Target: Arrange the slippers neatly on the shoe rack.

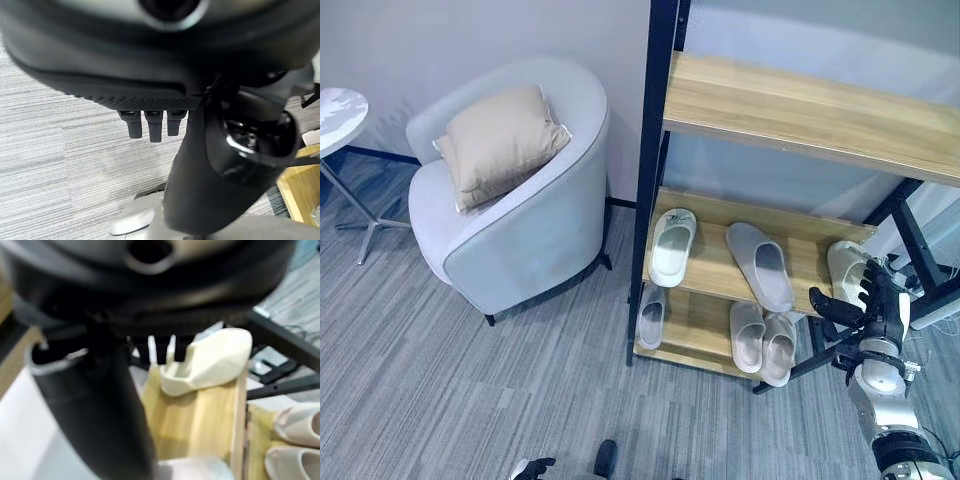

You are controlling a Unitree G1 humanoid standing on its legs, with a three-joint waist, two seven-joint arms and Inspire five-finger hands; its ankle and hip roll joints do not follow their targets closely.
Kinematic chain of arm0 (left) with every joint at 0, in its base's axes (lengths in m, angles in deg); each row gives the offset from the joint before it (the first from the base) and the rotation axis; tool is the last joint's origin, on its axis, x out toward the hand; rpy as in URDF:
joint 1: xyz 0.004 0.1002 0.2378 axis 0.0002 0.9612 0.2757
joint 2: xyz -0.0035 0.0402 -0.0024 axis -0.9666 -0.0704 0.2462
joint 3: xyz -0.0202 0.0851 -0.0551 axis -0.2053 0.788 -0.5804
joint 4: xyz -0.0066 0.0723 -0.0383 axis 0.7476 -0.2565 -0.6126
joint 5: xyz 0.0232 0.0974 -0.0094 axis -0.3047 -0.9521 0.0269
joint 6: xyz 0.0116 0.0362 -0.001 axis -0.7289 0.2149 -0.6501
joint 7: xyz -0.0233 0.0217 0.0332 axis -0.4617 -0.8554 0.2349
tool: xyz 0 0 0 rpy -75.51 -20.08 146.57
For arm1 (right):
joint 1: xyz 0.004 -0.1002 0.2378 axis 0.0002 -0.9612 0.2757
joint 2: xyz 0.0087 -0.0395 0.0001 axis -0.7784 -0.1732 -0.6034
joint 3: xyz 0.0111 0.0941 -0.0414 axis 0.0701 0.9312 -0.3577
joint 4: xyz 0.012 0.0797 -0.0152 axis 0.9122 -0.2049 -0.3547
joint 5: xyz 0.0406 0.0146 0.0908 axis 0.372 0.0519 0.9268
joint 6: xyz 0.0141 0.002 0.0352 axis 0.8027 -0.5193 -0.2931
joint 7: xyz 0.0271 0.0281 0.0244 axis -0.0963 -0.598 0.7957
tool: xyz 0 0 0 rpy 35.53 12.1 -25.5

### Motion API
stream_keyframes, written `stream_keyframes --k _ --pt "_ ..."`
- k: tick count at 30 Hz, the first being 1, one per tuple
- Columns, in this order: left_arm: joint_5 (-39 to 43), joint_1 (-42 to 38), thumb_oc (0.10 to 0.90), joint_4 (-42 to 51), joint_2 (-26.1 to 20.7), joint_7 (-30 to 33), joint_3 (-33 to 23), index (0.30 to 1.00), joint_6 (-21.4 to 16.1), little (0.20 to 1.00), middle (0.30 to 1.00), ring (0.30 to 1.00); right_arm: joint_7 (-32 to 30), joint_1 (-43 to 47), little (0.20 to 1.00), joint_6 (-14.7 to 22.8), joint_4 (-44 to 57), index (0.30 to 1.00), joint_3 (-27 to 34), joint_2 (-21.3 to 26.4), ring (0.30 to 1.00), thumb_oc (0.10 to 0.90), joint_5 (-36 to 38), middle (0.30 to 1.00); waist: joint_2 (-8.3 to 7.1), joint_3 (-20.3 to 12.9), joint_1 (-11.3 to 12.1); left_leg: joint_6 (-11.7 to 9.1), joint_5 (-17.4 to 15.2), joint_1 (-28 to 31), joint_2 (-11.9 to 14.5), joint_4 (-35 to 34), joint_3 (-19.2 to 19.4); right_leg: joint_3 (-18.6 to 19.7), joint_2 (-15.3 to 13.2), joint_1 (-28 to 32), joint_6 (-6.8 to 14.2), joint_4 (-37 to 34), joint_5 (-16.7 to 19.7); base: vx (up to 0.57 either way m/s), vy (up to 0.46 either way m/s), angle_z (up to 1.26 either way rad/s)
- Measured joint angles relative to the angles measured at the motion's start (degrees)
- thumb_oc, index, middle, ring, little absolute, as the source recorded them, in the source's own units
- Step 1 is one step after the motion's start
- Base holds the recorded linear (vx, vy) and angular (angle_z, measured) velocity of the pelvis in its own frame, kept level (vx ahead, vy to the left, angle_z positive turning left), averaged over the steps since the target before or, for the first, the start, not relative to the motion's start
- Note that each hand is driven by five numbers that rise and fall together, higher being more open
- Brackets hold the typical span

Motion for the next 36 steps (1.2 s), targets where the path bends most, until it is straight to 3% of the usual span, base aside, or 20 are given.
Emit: stream_keyframes --k 16,24,31,36 --pt "2.81 -2.32 0.8 -0.28 -0.56 0.04 2.01 0.9 -0.01 0.9 0.9 0.9 2.2 11.08 0.9 -0.97 -5.94 0.9 -3.57 1.48 0.9 0.8 5.63 0.9 -1.23 3.3 0.91 0.04 1.24 -4.05 -0.2 0.05 -1.23 -1.5 0.28 -3.41 0.01 0.28 0.15 -0.02 0.016 0.04" --pt "4.98 -6.45 0.8 -0.33 -0.76 0.36 3.38 0.9 -0.24 0.9 0.9 0.9 2.11 22.26 0.9 -2.36 -10.46 0.9 -6.78 9.98 0.9 0.8 5.08 0.9 -0.84 7.94 1.8 0.18 2.45 -8.23 -0.35 0.07 -1.99 -2.39 0.26 -7.27 0.24 0.42 1.16 -0.05 0.031 0.05" --pt "7.42 -8.49 0.8 -0.62 -1.09 1.26 3.73 0.9 -0.51 0.9 0.9 0.9 1.12 29.89 0.9 -2.89 -17.04 0.9 -11.19 12.07 0.9 0.8 2.03 0.9 -1.84 9.77 2.05 0.1 2.52 -9.13 -0.35 0.08 -1.98 -2.35 0.26 -8.15 0.26 0.42 1.24 -0.03 0.01 -0.01" --pt "9.66 -9.89 0.8 -0.43 -1.21 2.04 3.69 0.9 -1.1 0.9 0.9 0.9 2.1 30.12 0.9 -3.75 -17.0 0.9 -12.88 12.44 0.9 0.8 1.82 0.9 -2.44 10.72 1.89 0.09 2.52 -9.35 -0.36 0.07 -1.99 -2.35 0.26 -8.34 0.26 0.42 1.24 0.0 0.0 0.0"
